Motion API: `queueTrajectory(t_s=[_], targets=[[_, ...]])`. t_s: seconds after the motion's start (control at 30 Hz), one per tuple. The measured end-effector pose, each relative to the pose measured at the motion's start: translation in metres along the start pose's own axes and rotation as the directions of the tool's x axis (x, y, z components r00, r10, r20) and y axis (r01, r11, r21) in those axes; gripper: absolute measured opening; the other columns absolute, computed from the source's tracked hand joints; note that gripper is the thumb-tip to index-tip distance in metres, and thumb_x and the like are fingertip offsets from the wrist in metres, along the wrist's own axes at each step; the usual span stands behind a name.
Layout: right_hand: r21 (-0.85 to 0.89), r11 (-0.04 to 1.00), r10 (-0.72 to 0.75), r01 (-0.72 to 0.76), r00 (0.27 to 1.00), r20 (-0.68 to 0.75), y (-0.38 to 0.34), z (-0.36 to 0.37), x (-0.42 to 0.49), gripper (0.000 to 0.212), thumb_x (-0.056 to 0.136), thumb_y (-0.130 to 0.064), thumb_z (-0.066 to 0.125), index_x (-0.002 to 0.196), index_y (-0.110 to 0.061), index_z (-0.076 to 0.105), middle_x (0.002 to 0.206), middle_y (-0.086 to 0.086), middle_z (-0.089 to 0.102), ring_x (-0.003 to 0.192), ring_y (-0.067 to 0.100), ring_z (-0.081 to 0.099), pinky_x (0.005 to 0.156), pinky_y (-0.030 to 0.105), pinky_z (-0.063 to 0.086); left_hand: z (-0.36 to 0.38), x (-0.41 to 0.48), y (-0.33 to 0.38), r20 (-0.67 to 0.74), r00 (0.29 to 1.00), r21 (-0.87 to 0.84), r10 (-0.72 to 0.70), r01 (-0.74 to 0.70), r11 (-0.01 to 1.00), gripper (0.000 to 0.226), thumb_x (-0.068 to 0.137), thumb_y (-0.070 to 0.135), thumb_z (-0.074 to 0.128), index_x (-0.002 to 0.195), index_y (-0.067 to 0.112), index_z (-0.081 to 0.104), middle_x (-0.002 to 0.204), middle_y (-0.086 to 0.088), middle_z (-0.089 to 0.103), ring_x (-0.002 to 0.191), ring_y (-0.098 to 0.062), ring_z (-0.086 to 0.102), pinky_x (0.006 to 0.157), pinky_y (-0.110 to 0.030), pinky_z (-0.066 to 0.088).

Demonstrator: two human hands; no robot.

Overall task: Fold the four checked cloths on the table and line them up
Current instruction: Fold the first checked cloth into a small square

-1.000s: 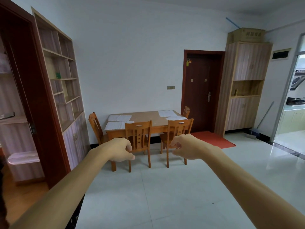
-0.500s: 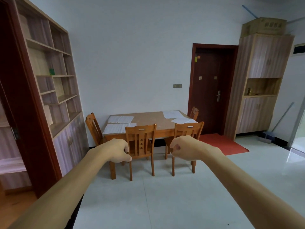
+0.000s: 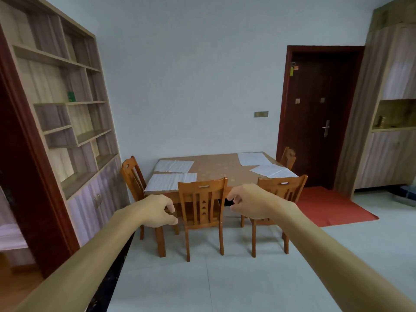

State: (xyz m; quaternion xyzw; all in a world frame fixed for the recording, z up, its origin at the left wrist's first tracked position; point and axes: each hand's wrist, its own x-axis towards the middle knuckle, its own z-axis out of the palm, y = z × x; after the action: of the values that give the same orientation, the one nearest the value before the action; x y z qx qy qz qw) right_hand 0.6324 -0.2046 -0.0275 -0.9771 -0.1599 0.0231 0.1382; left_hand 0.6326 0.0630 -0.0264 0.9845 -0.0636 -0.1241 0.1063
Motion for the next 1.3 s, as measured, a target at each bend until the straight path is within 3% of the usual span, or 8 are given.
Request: queueTrajectory(t_s=[0.3,0.5,0.6,0.73,0.93,1.17,1.3], targets=[[-0.046,0.999,0.03,-0.027,0.997,0.075,0.006,0.023,0.183,0.037,0.097,-0.03,0.056,0.133,-0.018,0.056,0.127,0.002,0.061,0.11,0.019,0.059,0.09,0.027,0.048,-0.029,0.169,-0.081,0.036,0.999,-0.03,0.024,-0.023,0.999,0.044,0.094,0.041,0.064,0.134,0.024,0.055,0.131,0.0,0.059,0.105,-0.012,0.059,0.095,-0.028,0.049],[-0.053,0.994,0.101,-0.097,0.991,0.087,-0.002,0.009,0.301,0.032,0.099,-0.03,0.054,0.127,-0.016,0.06,0.121,0.003,0.063,0.108,0.02,0.059,0.093,0.032,0.049,-0.08,0.28,-0.132,0.008,0.999,0.006,0.047,-0.047,0.999,0.05,0.095,0.041,0.062,0.14,0.022,0.052,0.142,-0.003,0.054,0.126,-0.018,0.054,0.105,-0.032,0.046],[-0.036,0.993,0.116,-0.113,0.989,0.087,-0.003,0.007,0.352,0.029,0.098,-0.029,0.054,0.123,-0.017,0.062,0.115,0.003,0.064,0.104,0.02,0.06,0.09,0.031,0.049,-0.092,0.333,-0.148,0.068,0.997,0.005,0.046,-0.047,0.999,0.05,0.095,0.04,0.063,0.14,0.021,0.052,0.137,-0.002,0.057,0.114,-0.015,0.062,0.097,-0.03,0.052],[-0.034,0.993,0.117,-0.115,0.991,0.068,0.008,0.009,0.425,0.039,0.098,-0.027,0.054,0.135,-0.019,0.054,0.131,0.003,0.058,0.116,0.021,0.056,0.095,0.032,0.047,-0.103,0.405,-0.164,0.139,0.989,0.007,0.052,-0.053,0.999,0.046,0.094,0.045,0.063,0.135,0.025,0.054,0.116,0.002,0.063,0.092,-0.011,0.066,0.077,-0.022,0.055],[0.022,0.992,0.124,-0.126,0.99,0.072,0.052,0.021,0.54,0.039,0.096,-0.026,0.057,0.135,-0.023,0.054,0.132,0.001,0.057,0.114,0.019,0.057,0.096,0.032,0.048,-0.12,0.517,-0.179,0.103,0.993,-0.028,0.06,-0.057,0.998,0.046,0.09,0.049,0.065,0.131,0.03,0.055,0.131,0.002,0.059,0.106,-0.013,0.062,0.094,-0.03,0.052],[0.055,0.989,0.132,-0.134,0.99,0.039,0.13,0.002,0.681,0.039,0.093,-0.029,0.061,0.132,-0.027,0.057,0.131,-0.002,0.059,0.109,0.019,0.061,0.094,0.035,0.051,-0.157,0.66,-0.163,0.105,0.993,-0.048,0.057,-0.052,0.997,0.052,0.09,0.051,0.065,0.135,0.028,0.053,0.132,0.0,0.06,0.097,-0.01,0.066,0.088,-0.027,0.052],[0.077,0.991,0.109,-0.111,0.994,0.033,0.169,-0.021,0.744,0.036,0.096,-0.026,0.058,0.132,-0.025,0.056,0.13,0.001,0.059,0.105,0.019,0.063,0.09,0.032,0.053,-0.173,0.732,-0.145,0.078,0.993,-0.085,0.085,-0.079,0.993,0.049,0.092,0.046,0.064,0.135,0.026,0.054,0.135,0.0,0.059,0.102,-0.011,0.059,0.099,-0.032,0.049]])
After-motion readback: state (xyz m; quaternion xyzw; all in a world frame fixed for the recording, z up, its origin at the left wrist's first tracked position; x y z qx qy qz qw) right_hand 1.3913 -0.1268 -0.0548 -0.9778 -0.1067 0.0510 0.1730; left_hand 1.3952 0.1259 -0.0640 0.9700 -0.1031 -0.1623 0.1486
